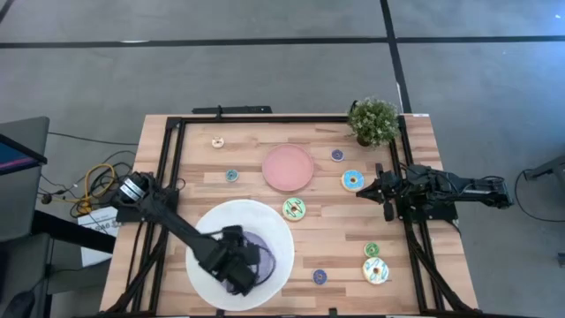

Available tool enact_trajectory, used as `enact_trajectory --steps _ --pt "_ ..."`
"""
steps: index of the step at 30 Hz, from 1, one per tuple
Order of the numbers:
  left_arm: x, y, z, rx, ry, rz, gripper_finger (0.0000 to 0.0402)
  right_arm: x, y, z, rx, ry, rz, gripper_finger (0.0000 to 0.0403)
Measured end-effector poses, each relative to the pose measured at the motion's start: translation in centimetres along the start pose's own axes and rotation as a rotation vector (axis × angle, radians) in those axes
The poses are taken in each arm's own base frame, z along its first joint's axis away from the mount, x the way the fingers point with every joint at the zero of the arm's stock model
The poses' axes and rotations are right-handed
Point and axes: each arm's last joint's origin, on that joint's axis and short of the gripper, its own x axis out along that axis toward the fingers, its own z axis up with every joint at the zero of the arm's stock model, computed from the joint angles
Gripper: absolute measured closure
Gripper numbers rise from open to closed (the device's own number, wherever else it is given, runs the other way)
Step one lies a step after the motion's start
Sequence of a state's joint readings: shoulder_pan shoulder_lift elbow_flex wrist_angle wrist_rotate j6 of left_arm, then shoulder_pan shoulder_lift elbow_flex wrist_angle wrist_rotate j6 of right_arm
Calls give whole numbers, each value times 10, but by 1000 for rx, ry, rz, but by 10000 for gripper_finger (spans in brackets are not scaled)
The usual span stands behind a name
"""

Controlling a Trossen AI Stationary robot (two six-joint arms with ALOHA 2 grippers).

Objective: Pick & Place donuts
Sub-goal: Put the small top blue donut on the pink plate

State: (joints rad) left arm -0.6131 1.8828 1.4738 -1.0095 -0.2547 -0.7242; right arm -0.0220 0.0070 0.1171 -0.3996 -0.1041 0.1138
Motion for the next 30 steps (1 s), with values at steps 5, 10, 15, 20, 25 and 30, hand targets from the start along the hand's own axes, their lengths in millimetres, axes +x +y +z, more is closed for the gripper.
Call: enact_trajectory --steps 5,10,15,20,25,30 --pt "7 17 41 39 -215 -41 196 0 0 0 0 0 0 403" --pt "9 36 75 102 -381 -93 197 0 0 0 0 0 -1 403" --pt "12 55 90 93 -428 -74 243 0 0 0 0 0 0 403" --pt "23 70 79 82 -366 -63 364 0 0 0 0 0 0 403" --pt "21 99 51 32 -371 18 391 0 0 0 0 0 0 403" --pt "1 133 15 -7 -547 -22 399 0 0 0 0 0 0 403"
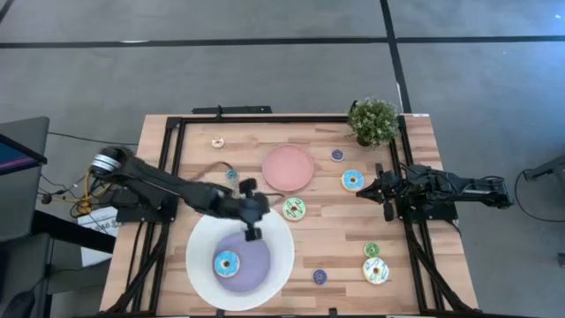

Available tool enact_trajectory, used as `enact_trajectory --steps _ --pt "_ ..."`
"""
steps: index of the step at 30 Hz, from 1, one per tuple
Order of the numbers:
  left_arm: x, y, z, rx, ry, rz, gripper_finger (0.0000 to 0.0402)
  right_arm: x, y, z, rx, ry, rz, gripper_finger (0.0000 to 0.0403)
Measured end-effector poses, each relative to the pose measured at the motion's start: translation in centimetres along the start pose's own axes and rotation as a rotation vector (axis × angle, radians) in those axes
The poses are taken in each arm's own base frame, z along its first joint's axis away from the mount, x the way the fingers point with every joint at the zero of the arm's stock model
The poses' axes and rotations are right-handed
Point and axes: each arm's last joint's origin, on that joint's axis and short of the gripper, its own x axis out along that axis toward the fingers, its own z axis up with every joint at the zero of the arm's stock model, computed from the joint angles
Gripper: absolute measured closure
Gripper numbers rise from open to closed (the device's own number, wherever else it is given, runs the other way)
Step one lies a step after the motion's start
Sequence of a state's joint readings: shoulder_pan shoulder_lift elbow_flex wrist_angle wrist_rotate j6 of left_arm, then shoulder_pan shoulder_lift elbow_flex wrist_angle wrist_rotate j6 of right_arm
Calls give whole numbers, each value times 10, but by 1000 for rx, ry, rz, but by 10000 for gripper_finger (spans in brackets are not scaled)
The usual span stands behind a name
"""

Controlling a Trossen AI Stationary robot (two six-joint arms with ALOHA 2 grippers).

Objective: Pick & Place donuts
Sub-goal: Put the small top blue donut on the pink plate

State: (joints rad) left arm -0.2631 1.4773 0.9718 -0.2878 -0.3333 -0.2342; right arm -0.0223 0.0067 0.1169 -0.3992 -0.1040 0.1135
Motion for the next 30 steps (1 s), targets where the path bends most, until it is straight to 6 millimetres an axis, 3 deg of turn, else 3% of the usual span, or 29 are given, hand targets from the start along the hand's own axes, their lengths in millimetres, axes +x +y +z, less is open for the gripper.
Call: enact_trajectory --steps 6,11,17,23,30 --pt "-44 35 -34 82 -225 -22 401 0 0 0 -3 -2 -1 403" --pt "-73 53 -59 46 -335 -25 401 0 -2 3 -106 -43 -87 403" --pt "-77 59 -86 31 -338 -31 401 0 -2 5 -125 -59 -92 403" --pt "-78 60 -89 38 -354 -31 401 0 -3 5 -112 -67 -131 403" --pt "-78 63 -87 136 -371 -19 401 7 -5 10 154 -294 -117 403"
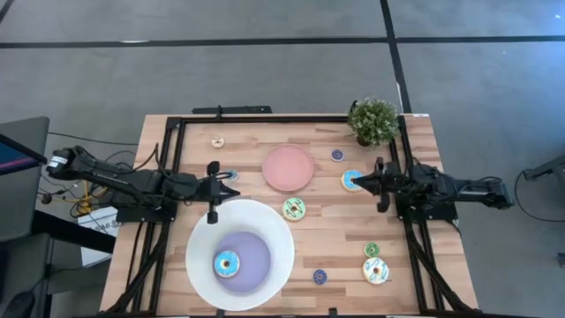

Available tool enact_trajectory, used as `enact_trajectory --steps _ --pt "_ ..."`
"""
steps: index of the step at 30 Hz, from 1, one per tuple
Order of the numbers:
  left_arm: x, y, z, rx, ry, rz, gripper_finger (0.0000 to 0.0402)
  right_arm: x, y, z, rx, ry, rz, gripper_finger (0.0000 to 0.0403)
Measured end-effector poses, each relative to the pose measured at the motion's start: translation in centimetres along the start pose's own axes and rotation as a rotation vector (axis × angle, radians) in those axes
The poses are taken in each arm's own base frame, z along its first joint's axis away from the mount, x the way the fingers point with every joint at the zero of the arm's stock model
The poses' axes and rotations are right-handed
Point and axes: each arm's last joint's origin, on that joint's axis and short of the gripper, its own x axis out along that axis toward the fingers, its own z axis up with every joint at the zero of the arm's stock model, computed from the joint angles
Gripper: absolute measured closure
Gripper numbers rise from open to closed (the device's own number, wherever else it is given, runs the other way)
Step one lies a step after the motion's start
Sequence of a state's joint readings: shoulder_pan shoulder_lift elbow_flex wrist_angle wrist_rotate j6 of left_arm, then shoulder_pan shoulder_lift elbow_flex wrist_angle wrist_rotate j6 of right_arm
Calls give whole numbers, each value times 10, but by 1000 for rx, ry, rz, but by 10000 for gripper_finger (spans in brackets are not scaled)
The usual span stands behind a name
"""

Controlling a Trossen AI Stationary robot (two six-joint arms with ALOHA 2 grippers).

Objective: Pick & Place donuts
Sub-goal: Put the small top blue donut on the pink plate

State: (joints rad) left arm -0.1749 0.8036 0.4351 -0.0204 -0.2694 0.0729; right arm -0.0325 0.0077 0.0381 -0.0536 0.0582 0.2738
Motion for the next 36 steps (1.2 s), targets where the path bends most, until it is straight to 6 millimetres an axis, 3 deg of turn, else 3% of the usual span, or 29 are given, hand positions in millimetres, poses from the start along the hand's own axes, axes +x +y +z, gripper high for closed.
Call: enact_trajectory --steps 4,11,14,20,26,32,36 --pt "4 5 -2 45 -111 -14 402 3 -2 -2 -16 -45 -11 403" --pt "11 20 -46 -8 -166 9 401 13 -7 -3 -30 -5 -240 403" --pt "12 24 -56 -43 -152 2 401 20 -6 6 -39 18 -308 403" --pt "12 28 -58 -45 -146 19 401 47 -1 32 -43 125 -448 402" --pt "12 27 -59 -33 -131 -1 401 88 -2 65 -50 391 -598 376" --pt "12 27 -59 -32 -131 -18 401 129 -17 89 -88 690 -750 317" --pt "12 26 -59 -32 -133 -27 401 157 -30 98 -117 918 -752 269"
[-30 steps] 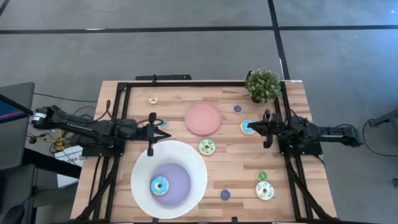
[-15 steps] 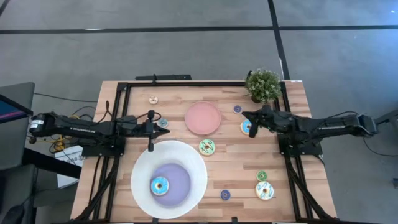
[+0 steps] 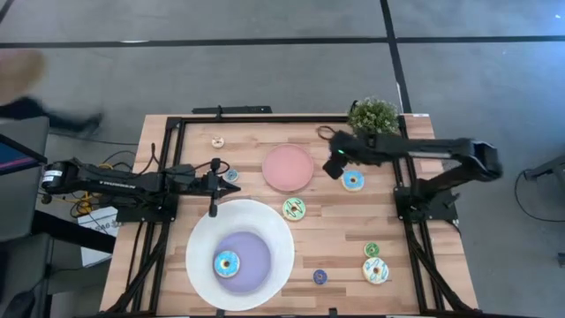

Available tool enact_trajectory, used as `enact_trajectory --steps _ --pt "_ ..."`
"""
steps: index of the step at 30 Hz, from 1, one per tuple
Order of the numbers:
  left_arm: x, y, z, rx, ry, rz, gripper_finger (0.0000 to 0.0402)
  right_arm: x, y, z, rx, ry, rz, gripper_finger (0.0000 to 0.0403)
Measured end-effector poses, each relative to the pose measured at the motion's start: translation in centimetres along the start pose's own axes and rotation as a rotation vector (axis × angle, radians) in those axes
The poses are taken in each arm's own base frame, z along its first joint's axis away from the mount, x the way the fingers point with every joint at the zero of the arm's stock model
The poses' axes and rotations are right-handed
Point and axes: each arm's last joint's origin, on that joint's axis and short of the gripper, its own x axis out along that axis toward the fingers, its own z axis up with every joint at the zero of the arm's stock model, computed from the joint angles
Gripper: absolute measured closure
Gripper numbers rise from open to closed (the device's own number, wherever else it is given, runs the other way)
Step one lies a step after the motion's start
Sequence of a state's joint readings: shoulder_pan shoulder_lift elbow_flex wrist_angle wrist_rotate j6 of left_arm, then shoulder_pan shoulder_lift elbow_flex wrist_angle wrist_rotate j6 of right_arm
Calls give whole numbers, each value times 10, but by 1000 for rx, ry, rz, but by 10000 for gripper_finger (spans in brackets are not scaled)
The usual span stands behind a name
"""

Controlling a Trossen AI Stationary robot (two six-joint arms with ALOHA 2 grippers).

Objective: Pick & Place donuts
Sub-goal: Put the small top blue donut on the pink plate

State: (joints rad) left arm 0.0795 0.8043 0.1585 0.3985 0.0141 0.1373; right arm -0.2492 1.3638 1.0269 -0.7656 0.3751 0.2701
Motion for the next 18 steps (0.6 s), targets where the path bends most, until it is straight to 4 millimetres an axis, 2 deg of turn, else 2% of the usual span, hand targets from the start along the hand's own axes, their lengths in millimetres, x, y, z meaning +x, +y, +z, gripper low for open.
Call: enact_trajectory --steps 3,6,10,15,18 --pt "0 0 0 -19 -2 -12 401 12 3 21 -80 134 13 228" --pt "0 -1 0 -45 -1 -23 401 30 10 35 -235 260 25 186" --pt "0 -1 -1 -71 11 -37 401 54 22 45 -456 376 35 143" --pt "0 -1 -3 -94 26 -37 401 83 32 48 -689 473 26 129" --pt "0 -2 -3 -94 31 -38 401 98 31 45 -799 533 31 129"
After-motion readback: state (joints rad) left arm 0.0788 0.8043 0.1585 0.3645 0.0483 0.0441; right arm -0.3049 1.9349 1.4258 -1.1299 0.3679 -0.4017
